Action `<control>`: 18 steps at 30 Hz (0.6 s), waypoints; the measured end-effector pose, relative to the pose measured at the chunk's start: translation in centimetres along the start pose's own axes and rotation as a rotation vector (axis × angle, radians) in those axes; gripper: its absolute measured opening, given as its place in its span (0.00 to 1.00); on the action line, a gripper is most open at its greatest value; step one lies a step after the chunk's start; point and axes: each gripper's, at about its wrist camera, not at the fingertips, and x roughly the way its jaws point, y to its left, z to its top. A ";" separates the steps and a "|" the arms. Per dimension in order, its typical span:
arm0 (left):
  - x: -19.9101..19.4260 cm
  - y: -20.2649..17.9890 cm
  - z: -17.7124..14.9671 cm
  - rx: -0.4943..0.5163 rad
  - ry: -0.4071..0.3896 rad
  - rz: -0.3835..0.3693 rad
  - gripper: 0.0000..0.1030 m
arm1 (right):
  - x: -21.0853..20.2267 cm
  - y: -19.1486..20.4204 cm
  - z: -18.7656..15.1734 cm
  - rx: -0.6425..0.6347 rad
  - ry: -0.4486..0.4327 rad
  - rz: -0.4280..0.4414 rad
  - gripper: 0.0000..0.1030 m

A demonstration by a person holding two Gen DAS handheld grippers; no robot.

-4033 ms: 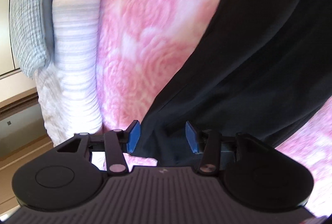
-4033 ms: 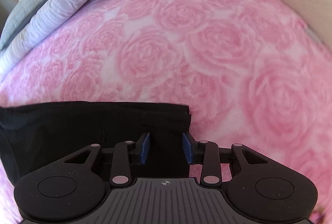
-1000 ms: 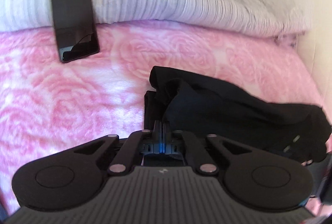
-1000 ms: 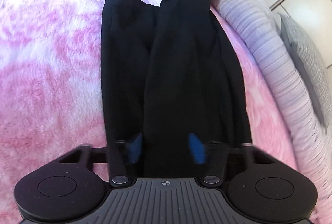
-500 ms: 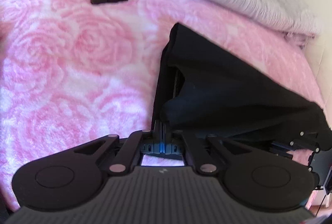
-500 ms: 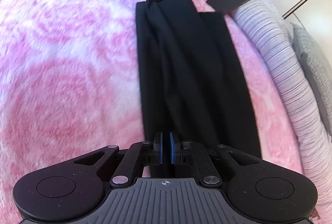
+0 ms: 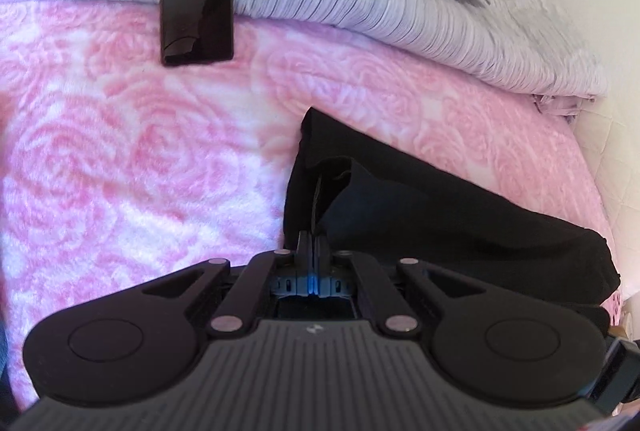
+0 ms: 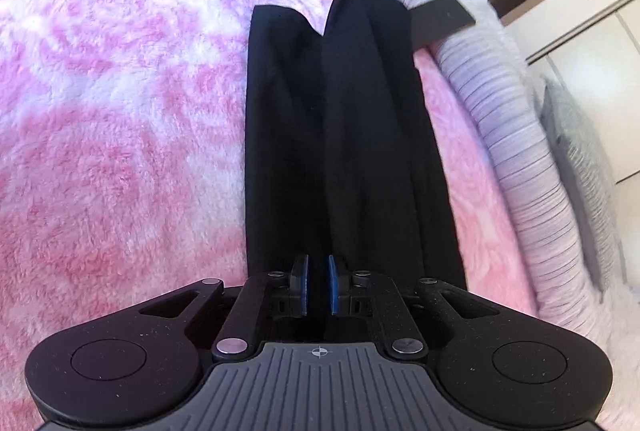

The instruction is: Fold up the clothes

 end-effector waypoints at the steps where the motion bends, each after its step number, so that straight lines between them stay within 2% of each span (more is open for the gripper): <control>1: 0.1 0.1 -0.2 -0.002 0.005 0.003 0.00 | -0.4 0.3 0.1 -0.002 -0.009 0.023 0.08; 4: 0.2 0.2 -0.7 -0.007 0.008 0.008 0.00 | -1.6 0.8 0.2 0.018 -0.042 0.094 0.06; 7: 0.1 0.2 -0.8 -0.010 0.006 0.008 0.00 | -1.9 0.8 0.4 0.024 -0.077 0.005 0.07; 8: 0.1 0.1 -0.8 -0.005 0.007 0.010 0.00 | -1.8 0.9 0.4 0.017 -0.080 -0.019 0.24; 9: 0.1 0.0 -0.8 -0.002 0.006 0.010 0.00 | -1.6 0.9 0.4 0.017 -0.077 -0.019 0.45; 18: -0.3 -0.4 -0.4 0.016 0.000 0.005 0.00 | 0.5 -0.1 0.7 0.055 -0.029 -0.041 0.46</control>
